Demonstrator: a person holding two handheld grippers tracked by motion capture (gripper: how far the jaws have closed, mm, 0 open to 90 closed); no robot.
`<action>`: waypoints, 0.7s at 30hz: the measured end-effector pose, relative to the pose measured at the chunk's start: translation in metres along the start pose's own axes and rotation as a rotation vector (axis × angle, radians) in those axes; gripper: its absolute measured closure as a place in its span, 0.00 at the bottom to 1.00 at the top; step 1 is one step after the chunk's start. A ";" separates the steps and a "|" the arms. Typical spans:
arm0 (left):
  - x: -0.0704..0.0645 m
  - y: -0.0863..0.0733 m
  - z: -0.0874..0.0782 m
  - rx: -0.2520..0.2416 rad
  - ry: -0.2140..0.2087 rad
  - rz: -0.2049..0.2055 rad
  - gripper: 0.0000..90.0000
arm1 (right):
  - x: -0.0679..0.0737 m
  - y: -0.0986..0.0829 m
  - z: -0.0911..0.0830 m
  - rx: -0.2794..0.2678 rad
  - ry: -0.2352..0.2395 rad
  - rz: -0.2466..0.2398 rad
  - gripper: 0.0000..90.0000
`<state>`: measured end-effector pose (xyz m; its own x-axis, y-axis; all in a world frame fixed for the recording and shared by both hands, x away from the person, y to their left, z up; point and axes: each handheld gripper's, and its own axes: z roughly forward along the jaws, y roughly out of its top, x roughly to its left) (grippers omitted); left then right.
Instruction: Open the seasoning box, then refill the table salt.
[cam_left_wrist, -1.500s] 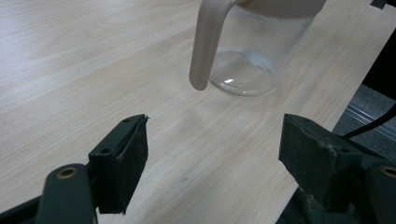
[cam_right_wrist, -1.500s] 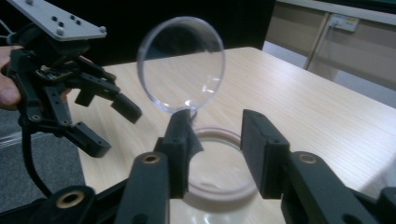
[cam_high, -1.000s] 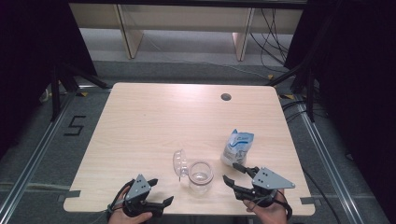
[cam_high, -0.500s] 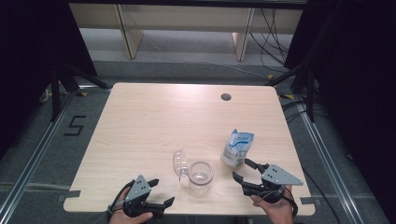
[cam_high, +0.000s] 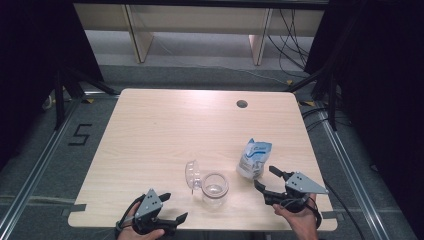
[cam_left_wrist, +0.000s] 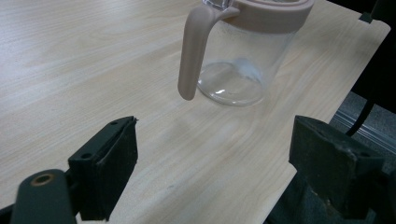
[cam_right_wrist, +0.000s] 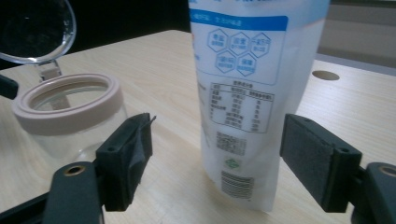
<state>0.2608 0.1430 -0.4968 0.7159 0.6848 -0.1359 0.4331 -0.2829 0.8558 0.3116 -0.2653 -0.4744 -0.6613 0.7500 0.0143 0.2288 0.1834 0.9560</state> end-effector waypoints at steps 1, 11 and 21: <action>-0.001 0.000 0.000 -0.008 -0.014 -0.004 0.17 | -0.001 0.000 0.001 0.007 0.004 0.012 0.26; -0.005 -0.003 -0.004 -0.003 -0.011 -0.003 0.17 | -0.008 -0.005 0.006 0.034 -0.026 0.026 0.18; -0.006 -0.004 -0.005 0.000 -0.013 -0.002 0.17 | -0.013 -0.007 0.010 0.025 -0.020 0.010 0.17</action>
<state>0.2520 0.1431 -0.4965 0.7217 0.6770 -0.1443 0.4349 -0.2813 0.8554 0.3256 -0.2702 -0.4837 -0.6443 0.7646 0.0172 0.2530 0.1918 0.9483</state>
